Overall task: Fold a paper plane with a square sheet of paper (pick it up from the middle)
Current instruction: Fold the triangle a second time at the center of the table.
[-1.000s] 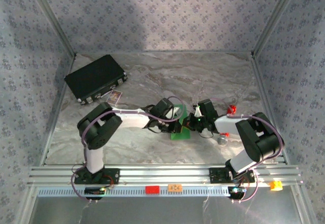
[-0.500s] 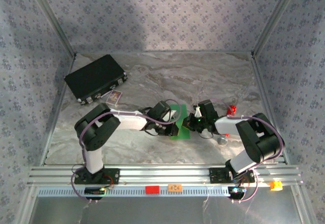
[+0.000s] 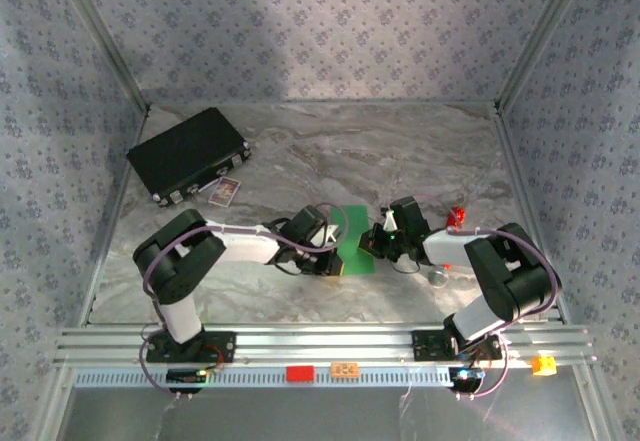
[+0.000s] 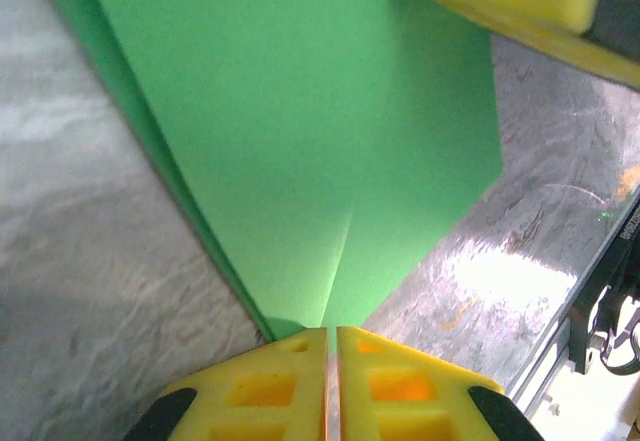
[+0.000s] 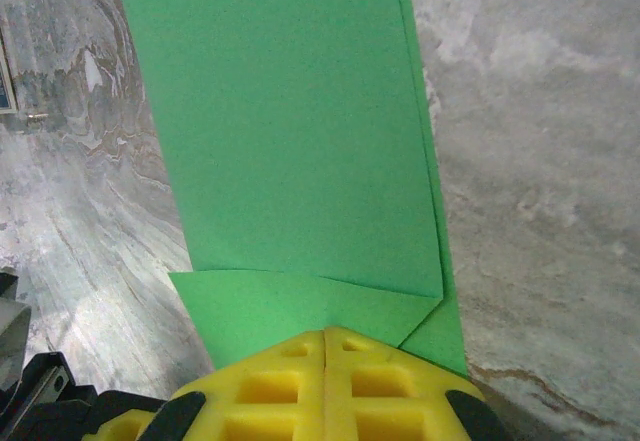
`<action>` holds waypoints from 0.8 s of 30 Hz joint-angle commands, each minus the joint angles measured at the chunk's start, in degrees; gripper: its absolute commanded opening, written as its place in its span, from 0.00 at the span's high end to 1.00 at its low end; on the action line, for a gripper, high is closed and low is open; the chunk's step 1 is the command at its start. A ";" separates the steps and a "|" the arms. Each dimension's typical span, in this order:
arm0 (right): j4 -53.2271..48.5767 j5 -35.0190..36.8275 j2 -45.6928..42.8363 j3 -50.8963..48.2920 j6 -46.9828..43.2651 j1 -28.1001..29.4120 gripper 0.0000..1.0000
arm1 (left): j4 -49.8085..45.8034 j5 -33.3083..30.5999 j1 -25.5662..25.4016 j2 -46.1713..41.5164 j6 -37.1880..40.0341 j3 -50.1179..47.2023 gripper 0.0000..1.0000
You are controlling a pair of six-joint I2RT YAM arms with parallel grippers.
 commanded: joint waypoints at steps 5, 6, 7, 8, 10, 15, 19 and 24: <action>-4.27 3.44 0.43 -1.78 0.74 0.25 1.00 | -3.55 1.71 -0.20 -1.43 1.68 -0.53 0.94; -4.27 3.31 0.43 -1.76 0.74 0.23 1.00 | -3.44 1.56 -0.16 -1.46 1.46 -0.66 0.94; -4.27 3.22 0.38 -1.68 0.70 0.18 1.00 | -3.33 1.44 -0.15 -1.65 1.49 -0.76 0.95; -4.28 3.11 0.34 -1.64 0.70 0.20 1.00 | -3.40 1.24 -0.16 -2.07 1.57 -0.80 0.95; -3.94 2.40 0.35 -1.52 0.71 0.34 1.00 | -2.94 0.20 -0.22 -4.05 1.42 -1.21 0.96; -2.51 0.17 -1.66 -0.94 0.61 0.53 1.00 | -2.15 -3.87 -0.07 -9.94 1.38 -1.86 0.97; -3.81 0.84 -7.41 0.19 0.06 1.24 0.91 | -2.07 -5.15 0.99 -10.05 1.69 -0.31 0.97; -15.25 6.86 -17.22 1.71 -2.20 1.57 0.77 | -2.74 -4.15 1.82 -5.78 3.12 4.97 0.97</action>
